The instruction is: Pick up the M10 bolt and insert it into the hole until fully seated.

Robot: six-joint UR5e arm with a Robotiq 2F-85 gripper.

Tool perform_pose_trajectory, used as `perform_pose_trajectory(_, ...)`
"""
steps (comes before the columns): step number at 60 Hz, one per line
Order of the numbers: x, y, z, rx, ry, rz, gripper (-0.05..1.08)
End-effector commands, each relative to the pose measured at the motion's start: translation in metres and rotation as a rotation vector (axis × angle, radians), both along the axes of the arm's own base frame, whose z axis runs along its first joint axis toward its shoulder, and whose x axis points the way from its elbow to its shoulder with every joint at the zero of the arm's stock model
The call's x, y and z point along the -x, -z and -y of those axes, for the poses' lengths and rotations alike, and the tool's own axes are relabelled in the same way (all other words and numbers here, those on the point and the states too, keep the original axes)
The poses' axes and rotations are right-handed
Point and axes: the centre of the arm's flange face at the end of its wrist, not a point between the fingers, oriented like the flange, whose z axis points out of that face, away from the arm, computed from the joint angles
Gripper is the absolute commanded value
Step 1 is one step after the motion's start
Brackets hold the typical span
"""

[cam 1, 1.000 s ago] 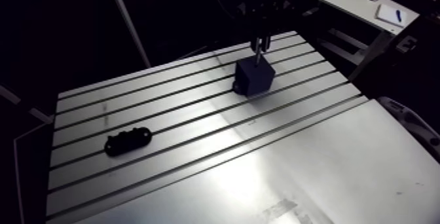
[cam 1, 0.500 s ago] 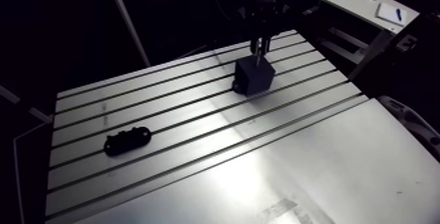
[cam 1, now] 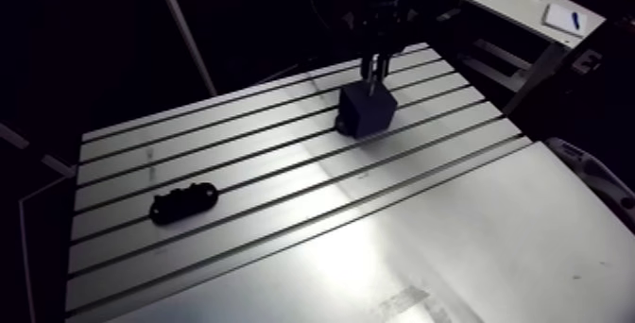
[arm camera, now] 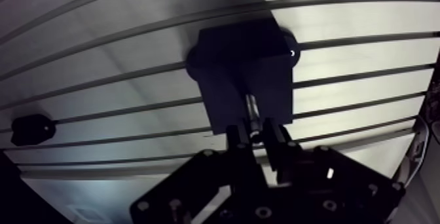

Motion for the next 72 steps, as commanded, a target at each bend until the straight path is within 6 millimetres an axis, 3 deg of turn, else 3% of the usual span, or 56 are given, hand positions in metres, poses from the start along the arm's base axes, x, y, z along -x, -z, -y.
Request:
perform_pose_trajectory(1,-0.002,0.004,0.001,0.002,0.0,0.003,1.08)
perform_pose_trajectory(25,-0.004,0.011,0.002,-0.005,-0.002,-0.007,1.07)
perform_pose_trajectory(37,-0.006,0.012,0.002,-0.002,-0.007,-0.005,0.99)
perform_pose_trajectory(40,-0.006,0.012,0.001,-0.001,-0.011,-0.005,0.91)
perform_pose_trajectory(41,-0.007,0.012,0.002,-0.001,-0.005,-0.004,0.71)
perform_pose_trajectory(42,-0.007,0.012,0.002,-0.001,-0.005,-0.004,0.71)
perform_pose_trajectory(43,-0.008,0.012,0.002,-0.001,-0.003,-0.004,0.38)
perform_pose_trajectory(44,-0.008,0.012,0.002,-0.001,-0.003,-0.004,0.38)
perform_pose_trajectory(45,-0.009,0.011,0.003,-0.002,-0.006,-0.004,0.07)
perform_pose_trajectory(49,-0.011,0.009,0.004,-0.001,-0.005,-0.01,0.0)
perform_pose_trajectory(58,-0.01,-0.006,0.003,-0.028,-0.017,-0.076,0.0)
perform_pose_trajectory(64,-0.013,-0.036,0.005,-0.055,-0.019,-0.139,0.0)
perform_pose_trajectory(72,-0.017,-0.061,0.006,-0.081,-0.024,-0.2,0.0)
